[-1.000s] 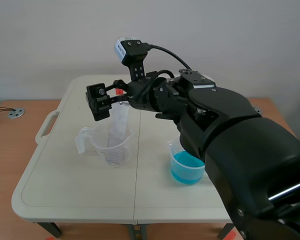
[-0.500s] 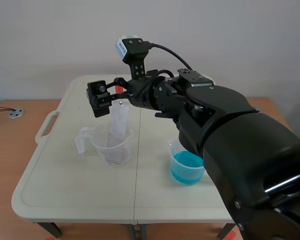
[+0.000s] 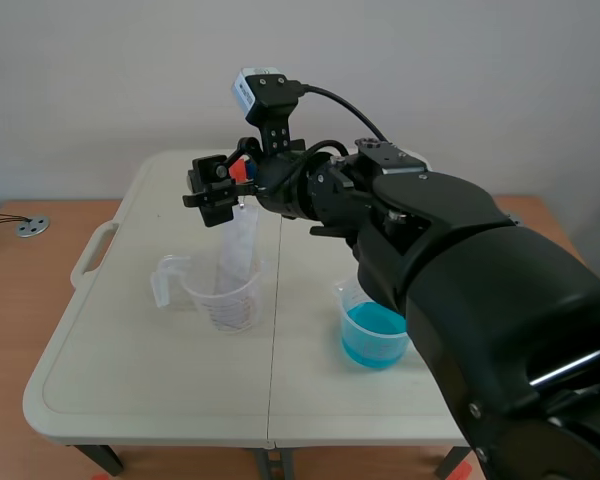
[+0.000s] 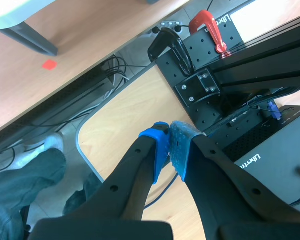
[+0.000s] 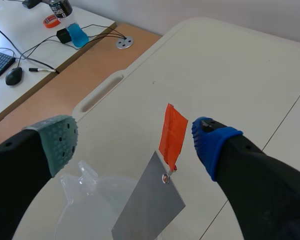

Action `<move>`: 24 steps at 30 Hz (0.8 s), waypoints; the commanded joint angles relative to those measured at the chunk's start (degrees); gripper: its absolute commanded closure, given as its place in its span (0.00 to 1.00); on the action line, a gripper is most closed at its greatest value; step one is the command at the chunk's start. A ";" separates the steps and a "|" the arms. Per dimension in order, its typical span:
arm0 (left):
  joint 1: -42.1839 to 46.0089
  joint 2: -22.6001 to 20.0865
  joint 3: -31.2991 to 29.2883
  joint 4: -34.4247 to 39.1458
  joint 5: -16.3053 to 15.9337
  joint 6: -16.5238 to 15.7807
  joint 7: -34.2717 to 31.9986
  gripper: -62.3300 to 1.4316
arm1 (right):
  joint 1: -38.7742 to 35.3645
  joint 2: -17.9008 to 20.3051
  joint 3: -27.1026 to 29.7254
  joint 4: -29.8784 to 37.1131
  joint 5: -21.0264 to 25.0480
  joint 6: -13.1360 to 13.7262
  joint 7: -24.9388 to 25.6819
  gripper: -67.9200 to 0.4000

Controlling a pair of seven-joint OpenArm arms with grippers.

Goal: Hold the metal plate by the orange handle, dip it into the blue solution, take it out and point at it, then put the plate back in the beaker on the left.
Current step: 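Lift the metal plate out of the left beaker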

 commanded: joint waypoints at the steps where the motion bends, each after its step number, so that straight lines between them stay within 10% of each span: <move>1: 0.31 0.00 -0.04 0.57 -0.35 -0.31 -0.39 0.91 | 1.66 -0.04 -0.04 1.16 0.46 0.00 0.37 0.54; 8: 0.31 0.02 -0.04 0.57 -0.35 -0.31 -0.39 0.91 | 1.66 -0.04 0.07 1.16 0.96 -0.17 -0.13 0.98; 19: 0.31 0.02 -0.04 0.57 -0.37 -0.31 -0.42 0.91 | 1.66 -0.07 0.07 1.16 1.09 0.26 0.11 0.98; 24: 0.31 0.02 -0.04 0.57 -0.37 -0.31 -0.42 0.91 | 1.49 -0.04 0.04 1.16 1.07 6.05 -0.11 0.98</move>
